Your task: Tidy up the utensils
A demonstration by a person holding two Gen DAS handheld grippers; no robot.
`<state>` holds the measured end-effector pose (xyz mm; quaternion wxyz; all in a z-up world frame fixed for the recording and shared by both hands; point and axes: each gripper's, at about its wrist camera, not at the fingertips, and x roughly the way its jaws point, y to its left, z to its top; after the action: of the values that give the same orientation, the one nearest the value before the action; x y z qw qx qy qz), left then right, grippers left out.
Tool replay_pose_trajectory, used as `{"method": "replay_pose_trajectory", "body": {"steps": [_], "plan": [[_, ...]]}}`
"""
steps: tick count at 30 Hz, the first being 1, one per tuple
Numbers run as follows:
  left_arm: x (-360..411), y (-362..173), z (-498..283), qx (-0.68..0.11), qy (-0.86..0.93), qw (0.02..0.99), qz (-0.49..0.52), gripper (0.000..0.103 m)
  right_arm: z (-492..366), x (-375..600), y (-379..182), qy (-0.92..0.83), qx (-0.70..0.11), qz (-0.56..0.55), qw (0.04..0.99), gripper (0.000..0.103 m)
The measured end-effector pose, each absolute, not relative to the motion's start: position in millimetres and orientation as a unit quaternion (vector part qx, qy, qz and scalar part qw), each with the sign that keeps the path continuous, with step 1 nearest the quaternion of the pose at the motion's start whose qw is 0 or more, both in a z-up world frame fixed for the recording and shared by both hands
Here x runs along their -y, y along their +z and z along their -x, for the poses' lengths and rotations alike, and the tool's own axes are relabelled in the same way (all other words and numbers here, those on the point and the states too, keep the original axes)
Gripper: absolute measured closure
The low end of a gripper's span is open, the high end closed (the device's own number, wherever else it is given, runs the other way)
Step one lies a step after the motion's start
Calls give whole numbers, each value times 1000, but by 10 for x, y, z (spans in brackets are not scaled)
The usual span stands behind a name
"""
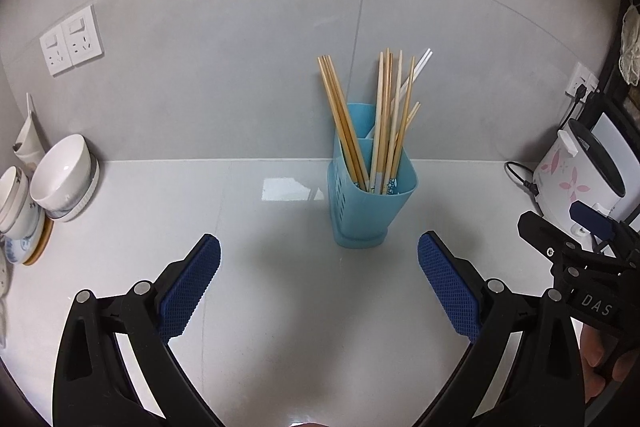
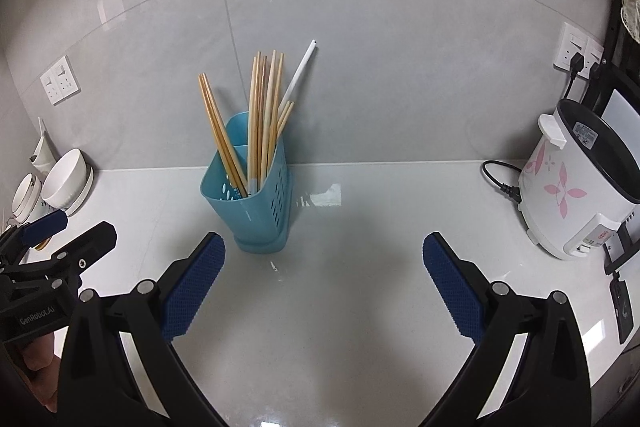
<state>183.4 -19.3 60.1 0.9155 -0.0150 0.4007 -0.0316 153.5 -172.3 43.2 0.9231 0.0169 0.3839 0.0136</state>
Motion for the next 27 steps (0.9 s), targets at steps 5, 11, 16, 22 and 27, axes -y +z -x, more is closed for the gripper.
{"method": "replay_pose_trajectory", "body": {"steps": [5,11,16,22,27], "plan": [[195,570,-1862,-405,-31,914,13,6,-1557,1708,424,12,-386,-14,922,8],[204,554,-1876,-407,-31,913,10,6,-1567,1686,415,9,-388,-12,922,8],[211,545,-1896,-409,-32,912,10,6,-1580,1691,416,7,-389,-11,921,8],[219,536,-1915,-410,-32,912,8,6,-1601,1696,413,6,-390,-12,921,8],[228,522,-1930,-412,-29,911,6,6,-1618,1708,400,4,-393,-14,920,8]]}}
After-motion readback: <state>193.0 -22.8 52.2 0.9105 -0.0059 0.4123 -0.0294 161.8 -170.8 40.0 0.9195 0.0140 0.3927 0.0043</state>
